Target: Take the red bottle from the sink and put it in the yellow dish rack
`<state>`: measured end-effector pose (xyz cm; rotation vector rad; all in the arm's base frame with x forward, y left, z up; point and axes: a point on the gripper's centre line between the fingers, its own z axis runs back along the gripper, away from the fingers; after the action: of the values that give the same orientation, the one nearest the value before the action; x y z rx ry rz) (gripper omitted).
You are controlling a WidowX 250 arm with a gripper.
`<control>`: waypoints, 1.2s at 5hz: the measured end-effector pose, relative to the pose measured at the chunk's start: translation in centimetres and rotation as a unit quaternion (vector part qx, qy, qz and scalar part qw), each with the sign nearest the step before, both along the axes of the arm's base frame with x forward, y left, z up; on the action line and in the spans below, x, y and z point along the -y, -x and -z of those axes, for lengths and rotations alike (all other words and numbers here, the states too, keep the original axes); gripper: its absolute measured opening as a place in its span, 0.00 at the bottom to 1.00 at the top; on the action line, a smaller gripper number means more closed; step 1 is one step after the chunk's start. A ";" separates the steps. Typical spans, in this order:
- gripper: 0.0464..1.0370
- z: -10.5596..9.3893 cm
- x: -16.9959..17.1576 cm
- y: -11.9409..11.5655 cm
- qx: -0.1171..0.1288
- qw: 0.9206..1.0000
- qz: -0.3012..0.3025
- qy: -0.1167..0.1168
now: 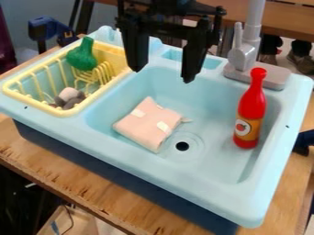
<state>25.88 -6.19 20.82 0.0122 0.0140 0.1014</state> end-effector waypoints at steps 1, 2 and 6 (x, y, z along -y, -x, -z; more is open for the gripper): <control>0.97 0.8 0.0 -0.1 -0.016 1.000 0.000 -0.004; 0.97 0.5 3.2 -1.1 -0.008 0.998 0.063 -0.011; 0.97 1.9 7.8 -5.6 0.003 0.985 0.174 0.015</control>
<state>31.51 -14.03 18.96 -0.0154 0.0077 -0.2486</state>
